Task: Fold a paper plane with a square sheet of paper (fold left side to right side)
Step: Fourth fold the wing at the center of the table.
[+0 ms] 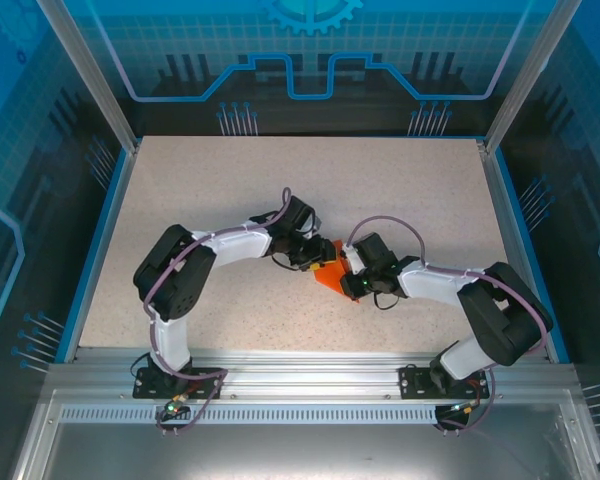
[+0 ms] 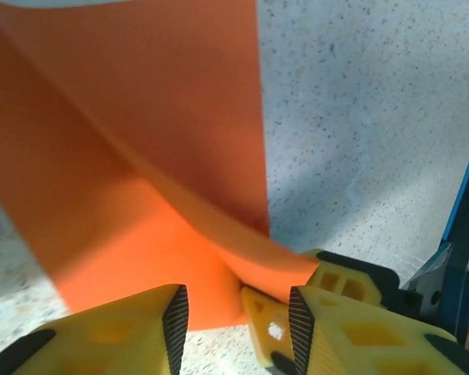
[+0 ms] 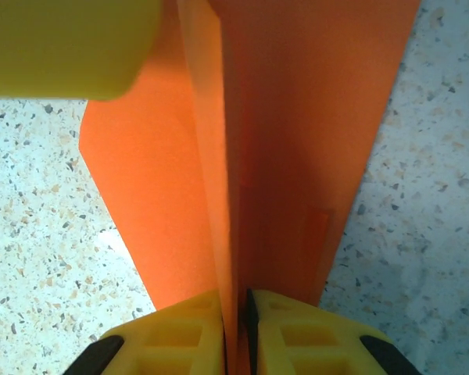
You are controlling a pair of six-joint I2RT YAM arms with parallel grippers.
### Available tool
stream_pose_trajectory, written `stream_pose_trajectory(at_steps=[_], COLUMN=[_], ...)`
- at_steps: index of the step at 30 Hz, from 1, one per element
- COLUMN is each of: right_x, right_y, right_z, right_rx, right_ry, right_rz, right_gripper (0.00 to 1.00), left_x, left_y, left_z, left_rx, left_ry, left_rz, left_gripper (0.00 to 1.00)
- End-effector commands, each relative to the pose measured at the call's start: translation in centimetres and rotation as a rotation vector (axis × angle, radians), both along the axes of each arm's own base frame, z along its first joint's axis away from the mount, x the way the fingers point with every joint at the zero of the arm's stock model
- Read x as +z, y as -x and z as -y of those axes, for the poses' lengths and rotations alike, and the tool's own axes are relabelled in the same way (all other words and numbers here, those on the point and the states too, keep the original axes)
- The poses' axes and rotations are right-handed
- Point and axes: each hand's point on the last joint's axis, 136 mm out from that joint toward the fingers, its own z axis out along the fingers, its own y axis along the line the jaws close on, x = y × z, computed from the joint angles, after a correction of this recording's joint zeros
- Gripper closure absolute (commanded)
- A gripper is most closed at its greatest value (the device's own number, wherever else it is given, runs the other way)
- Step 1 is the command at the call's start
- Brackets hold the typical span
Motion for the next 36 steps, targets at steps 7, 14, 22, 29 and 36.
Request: stream_pose_trajectory(at_steps=[7, 14, 22, 29, 36], right_x=[-0.7, -1.1, -0.7, 1.4, 1.7], right_y=[0.3, 0.2, 0.2, -0.2, -0.3], right_z=[0.5, 0.7, 0.5, 0.0, 0.1], right_rx=[-0.029, -0.049, -0.050, -0.057, -0.050], right_ry=[-0.029, -0.048, -0.075, -0.192, -0.217], right_rz=[-0.050, -0.081, -0.093, -0.110, -0.137], right_gripper=[0.85, 0.85, 0.83, 0.74, 0.73], left_x=[-1.3, -1.5, -2.6, -3.3, -3.5], left_y=[0.2, 0.6, 0.9, 0.8, 0.7], left_z=[1.3, 0.9, 1.0, 0.9, 0.9], left_rx=[-0.017, -0.015, -0.017, -0.014, -0.010], left_ry=[0.004, -0.004, -0.017, -0.031, -0.039], left_rz=[-0.042, -0.044, -0.063, -0.070, -0.071], left_gripper=[0.64, 0.65, 0.65, 0.65, 0.65])
